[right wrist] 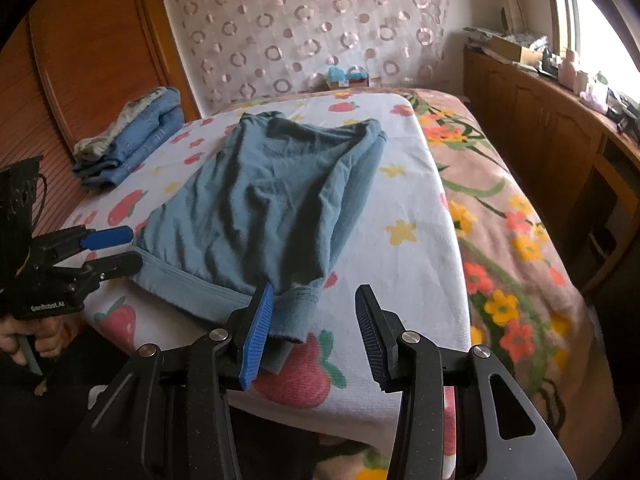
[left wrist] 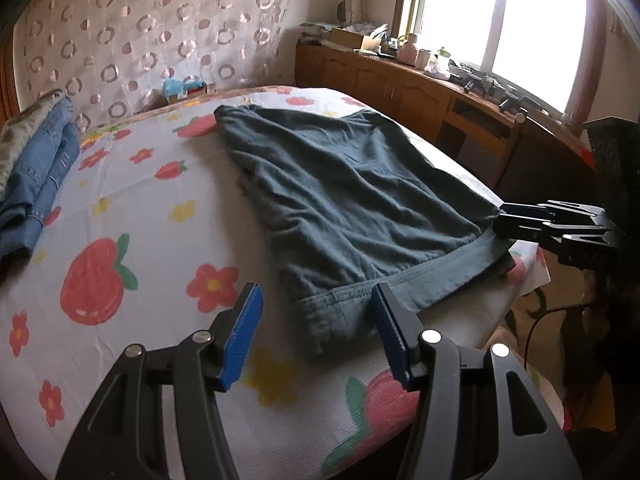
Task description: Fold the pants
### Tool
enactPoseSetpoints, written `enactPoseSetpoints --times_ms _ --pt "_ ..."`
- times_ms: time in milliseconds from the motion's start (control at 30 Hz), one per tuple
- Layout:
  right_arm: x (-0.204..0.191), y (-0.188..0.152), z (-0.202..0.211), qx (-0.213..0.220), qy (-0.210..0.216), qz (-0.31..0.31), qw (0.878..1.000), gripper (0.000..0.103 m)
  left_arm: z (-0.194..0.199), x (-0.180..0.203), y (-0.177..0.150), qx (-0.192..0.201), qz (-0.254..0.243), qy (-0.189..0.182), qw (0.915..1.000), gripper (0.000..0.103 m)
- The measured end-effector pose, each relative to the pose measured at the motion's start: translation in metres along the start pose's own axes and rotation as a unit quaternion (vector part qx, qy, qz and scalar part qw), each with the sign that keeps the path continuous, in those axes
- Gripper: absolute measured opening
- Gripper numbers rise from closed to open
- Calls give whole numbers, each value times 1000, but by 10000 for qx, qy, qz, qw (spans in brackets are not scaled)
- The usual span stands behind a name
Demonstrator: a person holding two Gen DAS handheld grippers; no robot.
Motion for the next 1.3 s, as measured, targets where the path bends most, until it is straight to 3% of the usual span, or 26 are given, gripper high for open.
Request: enactPoseSetpoints --times_ms 100,300,333,400,500,633,667,833,1100,1300 --pt "-3 -2 -2 -54 206 -60 9998 14 0 1 -3 -56 14 -53 10000 52" --pt "-20 14 14 235 638 -68 9977 8 -1 2 -3 -115 -10 -86 9999 51" --pt "-23 16 17 274 655 -34 9975 8 0 2 -3 -121 -18 -96 9999 47" --pt "-28 19 22 327 680 -2 9971 8 0 5 -5 -148 3 -234 9996 38" --pt "-33 18 21 265 697 16 9972 8 0 8 -4 -146 -86 -250 9995 35" --pt "-35 10 15 159 685 1 9975 8 4 6 -2 -64 -77 -258 9996 15" --pt "-35 8 13 143 679 -16 9976 8 6 5 0 -14 -59 -259 9996 13" --pt "-32 8 17 171 647 -71 9977 8 21 1 10 187 11 -287 9994 13" --pt "-32 -10 8 -34 481 -51 9988 8 7 -6 -6 -152 144 -218 9995 17" --pt "-27 -12 4 7 104 47 9999 34 6 -8 -10 -166 173 -179 9996 23"
Point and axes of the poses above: each gripper's, at about its wrist camera, not at the fingertips, and z roughly against the way its jaws point, x to its right, y to its top, the point moved 8 cm from there along -z, roughly the way its jaws point, and after that the axes turned 9 degrees about x, right-handed, at the moved point
